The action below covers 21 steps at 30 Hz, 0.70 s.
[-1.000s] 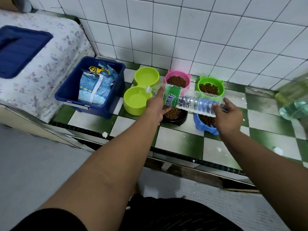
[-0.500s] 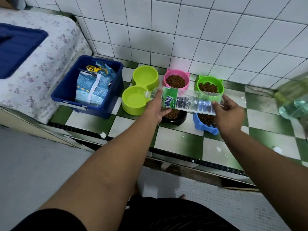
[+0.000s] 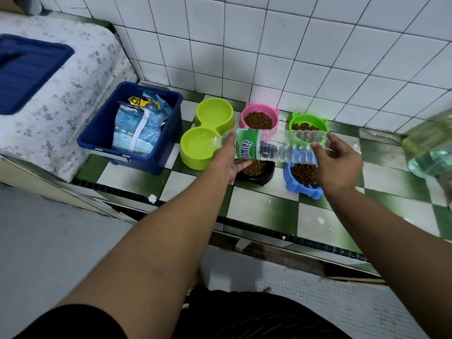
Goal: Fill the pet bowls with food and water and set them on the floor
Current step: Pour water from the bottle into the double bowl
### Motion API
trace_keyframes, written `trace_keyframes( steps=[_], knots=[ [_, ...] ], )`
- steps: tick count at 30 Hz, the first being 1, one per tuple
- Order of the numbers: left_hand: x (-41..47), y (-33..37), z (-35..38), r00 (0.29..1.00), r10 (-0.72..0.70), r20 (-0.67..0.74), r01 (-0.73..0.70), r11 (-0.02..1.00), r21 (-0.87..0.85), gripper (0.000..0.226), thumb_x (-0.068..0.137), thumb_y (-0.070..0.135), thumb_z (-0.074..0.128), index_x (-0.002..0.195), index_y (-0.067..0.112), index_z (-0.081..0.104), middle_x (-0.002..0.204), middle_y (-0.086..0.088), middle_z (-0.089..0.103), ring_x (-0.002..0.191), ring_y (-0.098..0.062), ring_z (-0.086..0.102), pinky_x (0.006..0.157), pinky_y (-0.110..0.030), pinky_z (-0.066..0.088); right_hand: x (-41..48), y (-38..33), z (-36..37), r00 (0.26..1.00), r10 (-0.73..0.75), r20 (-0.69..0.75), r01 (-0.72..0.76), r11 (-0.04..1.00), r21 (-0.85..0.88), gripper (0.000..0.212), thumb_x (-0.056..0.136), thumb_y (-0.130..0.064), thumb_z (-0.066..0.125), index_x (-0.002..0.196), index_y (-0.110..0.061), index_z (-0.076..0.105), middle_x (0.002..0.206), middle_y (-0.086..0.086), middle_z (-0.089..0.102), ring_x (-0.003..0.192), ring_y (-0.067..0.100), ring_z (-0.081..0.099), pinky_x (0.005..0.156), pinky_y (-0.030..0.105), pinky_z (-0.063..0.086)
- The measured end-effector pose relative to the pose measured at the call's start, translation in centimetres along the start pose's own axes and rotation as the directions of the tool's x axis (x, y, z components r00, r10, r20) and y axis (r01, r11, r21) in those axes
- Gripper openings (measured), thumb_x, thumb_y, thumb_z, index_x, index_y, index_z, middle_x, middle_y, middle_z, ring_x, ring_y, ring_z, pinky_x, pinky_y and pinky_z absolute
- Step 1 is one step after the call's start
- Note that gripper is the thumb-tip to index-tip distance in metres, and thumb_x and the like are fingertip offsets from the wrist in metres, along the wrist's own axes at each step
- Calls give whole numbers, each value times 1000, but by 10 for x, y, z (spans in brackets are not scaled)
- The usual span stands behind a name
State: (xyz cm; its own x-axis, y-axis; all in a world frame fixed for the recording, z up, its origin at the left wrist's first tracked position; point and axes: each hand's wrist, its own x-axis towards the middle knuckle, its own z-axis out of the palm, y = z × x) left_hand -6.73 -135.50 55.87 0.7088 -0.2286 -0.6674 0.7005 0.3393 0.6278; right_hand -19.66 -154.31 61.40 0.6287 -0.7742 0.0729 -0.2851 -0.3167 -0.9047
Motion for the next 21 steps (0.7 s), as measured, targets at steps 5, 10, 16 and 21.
trace_keyframes(
  steps=[5, 10, 16, 21],
  knots=[
    [-2, 1, -1, 1000, -3, 6, 3, 1000, -3, 34, 92, 51, 70, 99, 18, 65, 101, -12, 71, 96, -30, 70, 79, -46, 64, -3, -5, -1, 1000, -5, -9, 5, 1000, 23, 52, 83, -43, 77, 130, -24, 67, 117, -6, 71, 103, 10, 68, 95, 37, 56],
    [-3, 2, -2, 1000, -1, 6, 1, 1000, 15, 35, 91, 52, 70, 101, 18, 65, 102, -13, 71, 96, -31, 71, 74, -44, 65, -5, -4, -1, 1000, -11, -14, 12, 1000, 24, 51, 83, -42, 77, 130, -23, 67, 119, -6, 72, 103, 9, 67, 96, 37, 56],
    [-4, 3, -2, 1000, 1, 7, -1, 1000, 11, 36, 90, 52, 71, 101, 19, 66, 100, -13, 71, 94, -31, 72, 72, -44, 65, -6, -5, -2, 1000, -14, -19, 14, 999, 29, 50, 83, -43, 78, 128, -25, 68, 117, -6, 71, 102, 8, 67, 95, 35, 56],
    [-3, 3, -2, 1000, 1, 13, -2, 1000, 6, 35, 90, 51, 71, 103, 19, 66, 102, -13, 71, 96, -31, 72, 75, -45, 65, -5, -5, -2, 1000, -18, -15, 18, 999, 37, 50, 83, -42, 78, 129, -25, 67, 117, -5, 71, 101, 10, 67, 95, 35, 56]
  ],
)
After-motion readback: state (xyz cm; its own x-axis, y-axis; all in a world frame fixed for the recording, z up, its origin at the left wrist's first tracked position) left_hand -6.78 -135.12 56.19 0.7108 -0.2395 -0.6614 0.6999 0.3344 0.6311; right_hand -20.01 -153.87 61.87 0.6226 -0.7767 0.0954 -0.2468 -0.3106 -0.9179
